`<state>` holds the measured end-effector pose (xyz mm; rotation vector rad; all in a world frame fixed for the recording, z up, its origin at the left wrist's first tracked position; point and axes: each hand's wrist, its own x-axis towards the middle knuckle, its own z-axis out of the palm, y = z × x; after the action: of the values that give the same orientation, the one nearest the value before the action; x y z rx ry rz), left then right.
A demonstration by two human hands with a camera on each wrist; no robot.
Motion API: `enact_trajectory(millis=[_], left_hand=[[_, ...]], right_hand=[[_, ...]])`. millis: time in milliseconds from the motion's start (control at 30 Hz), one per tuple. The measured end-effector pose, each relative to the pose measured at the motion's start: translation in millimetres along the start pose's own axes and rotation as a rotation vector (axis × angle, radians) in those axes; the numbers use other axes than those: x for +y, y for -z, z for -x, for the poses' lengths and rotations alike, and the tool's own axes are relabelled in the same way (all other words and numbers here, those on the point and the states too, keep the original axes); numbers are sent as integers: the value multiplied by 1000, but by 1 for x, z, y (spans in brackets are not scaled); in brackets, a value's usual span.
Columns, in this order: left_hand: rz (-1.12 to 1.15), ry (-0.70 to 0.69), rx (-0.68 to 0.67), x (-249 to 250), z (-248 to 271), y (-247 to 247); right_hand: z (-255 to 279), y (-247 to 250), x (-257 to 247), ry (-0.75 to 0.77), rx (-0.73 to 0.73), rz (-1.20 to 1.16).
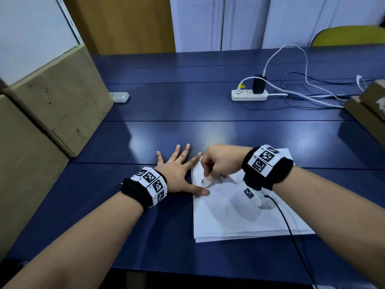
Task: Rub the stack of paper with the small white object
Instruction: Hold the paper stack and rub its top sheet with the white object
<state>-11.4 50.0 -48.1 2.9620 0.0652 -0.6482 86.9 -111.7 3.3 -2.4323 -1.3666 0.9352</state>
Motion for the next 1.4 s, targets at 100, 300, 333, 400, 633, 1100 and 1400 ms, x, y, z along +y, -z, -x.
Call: enact_trajectory(millis=[100, 300, 333, 400, 633, 1100, 1400], left_hand=[[4, 0, 0, 0, 1, 1], [11, -1, 2, 1, 2, 0], [10, -2, 1, 0, 1, 0], [10, -2, -1, -1, 0, -1], [11, -4, 2, 1, 1, 0], [2, 1, 5, 0, 1, -1], [14, -2, 5, 1, 1, -1]], right_hand=[[-10, 3, 4, -44, 212, 93], [-5, 7, 7, -39, 150, 50], [-1, 4, 4, -16, 65, 59], [-1, 0, 3, -7, 57, 105], [-7, 6, 14, -71, 241, 103], [3, -1, 6, -4, 7, 91], [-2, 6, 13, -32, 169, 75]])
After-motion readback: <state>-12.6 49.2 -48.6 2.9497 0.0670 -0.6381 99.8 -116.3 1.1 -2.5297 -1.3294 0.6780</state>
